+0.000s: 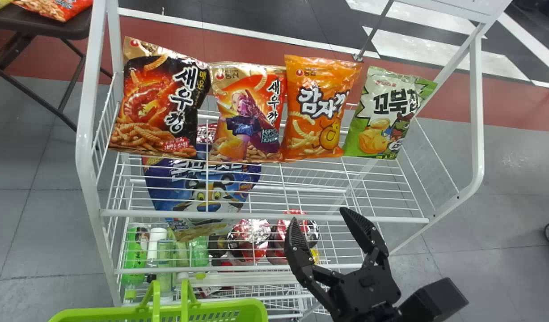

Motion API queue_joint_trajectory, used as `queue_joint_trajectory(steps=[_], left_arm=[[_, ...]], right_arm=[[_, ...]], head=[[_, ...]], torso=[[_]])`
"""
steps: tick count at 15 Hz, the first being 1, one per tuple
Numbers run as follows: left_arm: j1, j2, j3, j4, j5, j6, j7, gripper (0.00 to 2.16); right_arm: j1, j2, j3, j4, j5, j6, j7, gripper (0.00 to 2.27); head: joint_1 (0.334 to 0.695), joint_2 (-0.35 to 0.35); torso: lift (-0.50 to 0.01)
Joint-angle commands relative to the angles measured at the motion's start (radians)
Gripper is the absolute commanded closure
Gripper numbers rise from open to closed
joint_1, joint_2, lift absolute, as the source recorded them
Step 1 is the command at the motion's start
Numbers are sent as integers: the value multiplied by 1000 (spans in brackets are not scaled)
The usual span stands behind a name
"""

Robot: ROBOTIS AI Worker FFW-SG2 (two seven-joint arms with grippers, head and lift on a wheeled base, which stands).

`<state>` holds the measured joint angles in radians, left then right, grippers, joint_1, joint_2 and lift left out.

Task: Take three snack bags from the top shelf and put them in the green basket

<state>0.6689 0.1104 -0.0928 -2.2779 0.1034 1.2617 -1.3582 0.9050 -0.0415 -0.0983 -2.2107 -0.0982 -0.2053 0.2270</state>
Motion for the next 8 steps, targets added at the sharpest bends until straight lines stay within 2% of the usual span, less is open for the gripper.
queue_joint_trajectory(steps=[1,8], left_arm=[[3,0,4,0,2,-8,-1,1932],[11,0,8,-5,10,-17,-1,1932]], right_arm=[[0,2,0,0,0,-4,0,113],[2,0,0,-1,-2,-13,0,113]], head=[[695,-350],[695,-350]], torso=[[-37],[-37]])
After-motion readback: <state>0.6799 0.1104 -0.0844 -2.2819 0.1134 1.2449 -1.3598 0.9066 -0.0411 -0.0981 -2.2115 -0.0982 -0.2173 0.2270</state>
